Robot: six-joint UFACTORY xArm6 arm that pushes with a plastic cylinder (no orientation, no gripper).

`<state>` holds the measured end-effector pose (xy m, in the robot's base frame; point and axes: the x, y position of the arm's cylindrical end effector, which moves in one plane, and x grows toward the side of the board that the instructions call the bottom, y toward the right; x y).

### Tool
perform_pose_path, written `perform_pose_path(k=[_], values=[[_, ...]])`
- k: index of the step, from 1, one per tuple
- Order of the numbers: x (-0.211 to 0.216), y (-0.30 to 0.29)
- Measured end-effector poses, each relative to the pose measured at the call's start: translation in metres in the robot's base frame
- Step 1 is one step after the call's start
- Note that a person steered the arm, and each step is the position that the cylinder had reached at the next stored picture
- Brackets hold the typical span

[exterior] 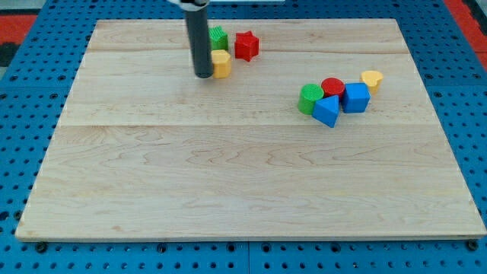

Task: Place the yellow hexagon in between the green star and red star

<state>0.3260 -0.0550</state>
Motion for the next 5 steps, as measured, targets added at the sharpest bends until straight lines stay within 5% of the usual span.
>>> perform_pose_path(k=[2, 5], values=[[0.019, 0.016], [-0.047, 0.046]])
